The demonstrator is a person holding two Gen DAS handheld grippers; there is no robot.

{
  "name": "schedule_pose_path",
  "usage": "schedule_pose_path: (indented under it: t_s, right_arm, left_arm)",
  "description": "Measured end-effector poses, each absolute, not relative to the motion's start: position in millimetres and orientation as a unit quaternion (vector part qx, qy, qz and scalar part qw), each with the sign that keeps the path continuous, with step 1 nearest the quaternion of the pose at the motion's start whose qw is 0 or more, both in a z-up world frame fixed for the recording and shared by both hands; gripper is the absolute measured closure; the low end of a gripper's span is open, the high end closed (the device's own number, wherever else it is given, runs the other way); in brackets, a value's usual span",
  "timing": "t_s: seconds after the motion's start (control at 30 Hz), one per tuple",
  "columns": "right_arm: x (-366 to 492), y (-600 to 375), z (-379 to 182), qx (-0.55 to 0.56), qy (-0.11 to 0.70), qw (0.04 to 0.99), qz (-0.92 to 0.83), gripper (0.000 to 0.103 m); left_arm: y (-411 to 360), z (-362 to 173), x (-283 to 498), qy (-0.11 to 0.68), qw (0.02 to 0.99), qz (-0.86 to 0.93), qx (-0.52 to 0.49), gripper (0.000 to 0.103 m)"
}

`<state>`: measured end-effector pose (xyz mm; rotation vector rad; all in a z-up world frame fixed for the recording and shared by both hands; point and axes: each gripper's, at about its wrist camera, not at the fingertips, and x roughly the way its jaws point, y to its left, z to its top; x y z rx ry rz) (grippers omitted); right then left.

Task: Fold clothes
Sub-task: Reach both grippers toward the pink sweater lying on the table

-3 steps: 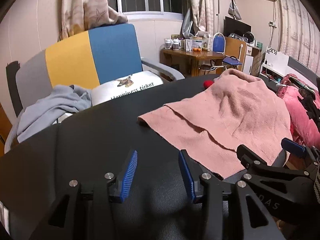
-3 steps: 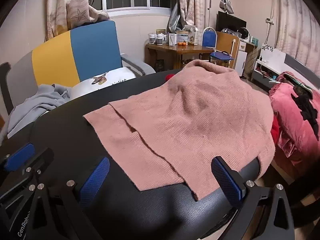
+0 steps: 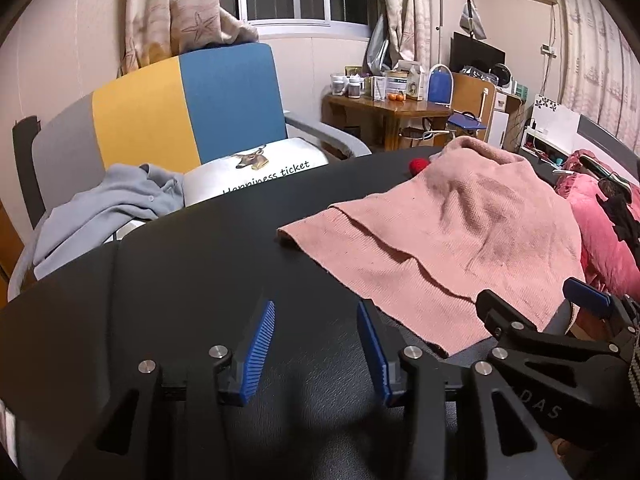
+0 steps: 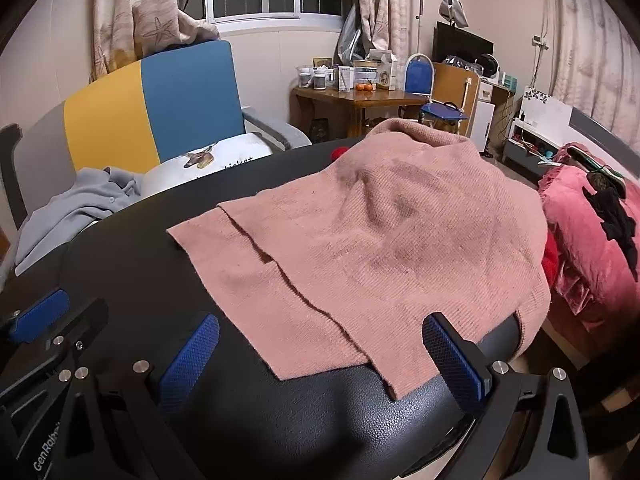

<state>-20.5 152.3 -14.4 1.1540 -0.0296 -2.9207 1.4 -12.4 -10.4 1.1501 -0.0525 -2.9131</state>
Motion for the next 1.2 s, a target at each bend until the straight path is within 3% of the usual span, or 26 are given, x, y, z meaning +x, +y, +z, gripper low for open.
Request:
schedule_pose_path:
  t_s: [0.43,0.57,0.63,0.7,0.77,1.03,1.2]
  right_arm:
    - [-15,147,-31,0.383,-0.016,0.016,-0.923,0.000]
    - [-21,165,-56,0.408,-0.075,0.085,-0.906,0.000]
    - [-31,178,-68,0.417,-0.109,0.103,-0.896,0.007]
    - [-46,188,-72,0.416,-0.112,0.103,-0.897,0.036]
    - [-64,196,-73,0.414,-0.091,0.090,-0.901,0.038]
    - [-141,189,-96,0.458,-0.050,0.102,-0.881,0.032]
    - [-118,150,-104,0.448,0.035,0.140,-0.882,0.012]
  left_arm:
    - [-62,-52,7,0.030,-0.019,-0.905,0.424,0.056]
    - [-80,-71,10,0.043,-0.013,-0.895,0.443,0.056]
    - [-94,-84,10,0.055,-0.002,-0.889,0.455,0.057]
    - [-109,-94,11,0.075,0.004,-0.882,0.465,0.057]
    - [-123,-99,11,0.101,-0.003,-0.882,0.461,0.057]
    - [-137,-72,-55,0.152,-0.042,-0.874,0.459,0.059]
    - [-114,-49,-128,0.133,-0.088,-0.875,0.457,0.057]
